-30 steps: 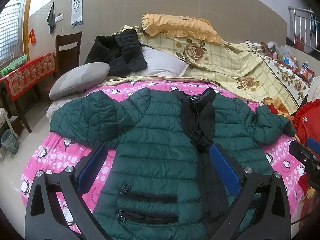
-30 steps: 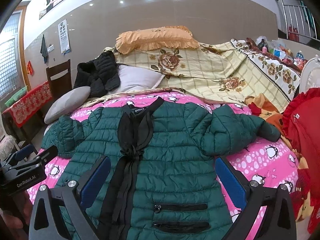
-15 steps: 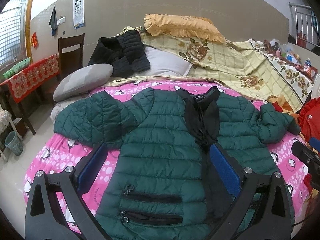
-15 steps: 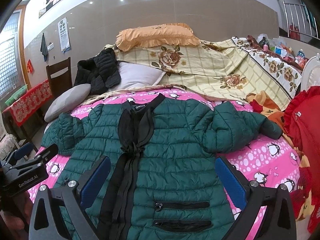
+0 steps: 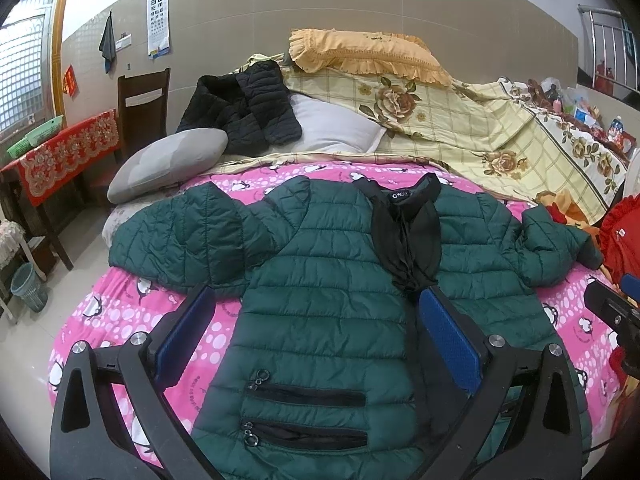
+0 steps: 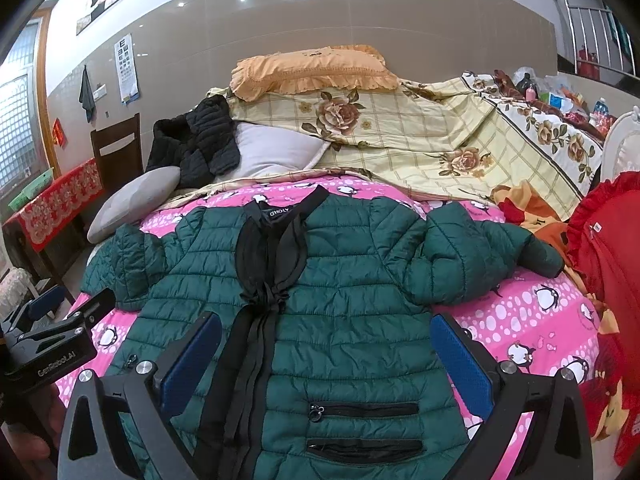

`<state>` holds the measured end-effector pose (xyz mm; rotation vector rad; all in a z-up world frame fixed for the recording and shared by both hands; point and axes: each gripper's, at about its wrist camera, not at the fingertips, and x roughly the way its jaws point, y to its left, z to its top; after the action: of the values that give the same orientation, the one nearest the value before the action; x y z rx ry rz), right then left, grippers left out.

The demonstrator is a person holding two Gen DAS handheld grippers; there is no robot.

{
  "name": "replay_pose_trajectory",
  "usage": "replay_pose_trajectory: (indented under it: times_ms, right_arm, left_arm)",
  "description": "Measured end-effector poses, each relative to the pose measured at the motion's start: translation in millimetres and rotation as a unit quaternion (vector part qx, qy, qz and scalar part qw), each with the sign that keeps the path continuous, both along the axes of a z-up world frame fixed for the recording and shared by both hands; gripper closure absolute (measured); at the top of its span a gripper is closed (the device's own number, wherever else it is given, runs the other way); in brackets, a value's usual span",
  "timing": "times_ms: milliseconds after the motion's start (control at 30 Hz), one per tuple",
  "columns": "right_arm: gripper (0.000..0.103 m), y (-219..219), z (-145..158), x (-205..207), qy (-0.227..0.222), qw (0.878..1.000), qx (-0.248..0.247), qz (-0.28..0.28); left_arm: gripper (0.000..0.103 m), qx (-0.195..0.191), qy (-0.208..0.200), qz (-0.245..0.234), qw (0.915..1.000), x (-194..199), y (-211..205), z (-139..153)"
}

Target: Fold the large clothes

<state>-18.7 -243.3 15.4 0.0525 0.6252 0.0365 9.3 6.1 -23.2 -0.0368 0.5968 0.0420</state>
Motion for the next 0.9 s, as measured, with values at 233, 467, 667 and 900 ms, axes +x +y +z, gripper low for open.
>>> replay_pose_trajectory:
  times_ms: [233, 467, 667, 900]
  right_arm:
    - [0.000, -1.0, 0.7, -0.1, 0.000, 1.000, 0.000, 0.000]
    - [0.000, -1.6, 0.5, -0.3, 0.000, 1.000, 0.001, -0.001]
    - [0.000, -1.6, 0.2, 0.2, 0.002, 1.000, 0.002, -0.002]
    - [0.000, -1.4, 0.5, 0.8, 0.002, 1.000, 0.004, -0.002]
  left_arm:
    - [0.001, -0.001, -0.001, 0.000, 1.0000, 1.7, 0.7, -0.5]
    - [0.001, -0.001, 0.000, -0.002, 1.0000, 2.0, 0.0, 0.9]
    - [0.001, 0.000, -0.001, 0.000, 1.0000, 1.5, -0.7, 1.4]
    - [0.000, 0.002, -0.002, -0.001, 1.0000, 0.8, -2.5, 1.5]
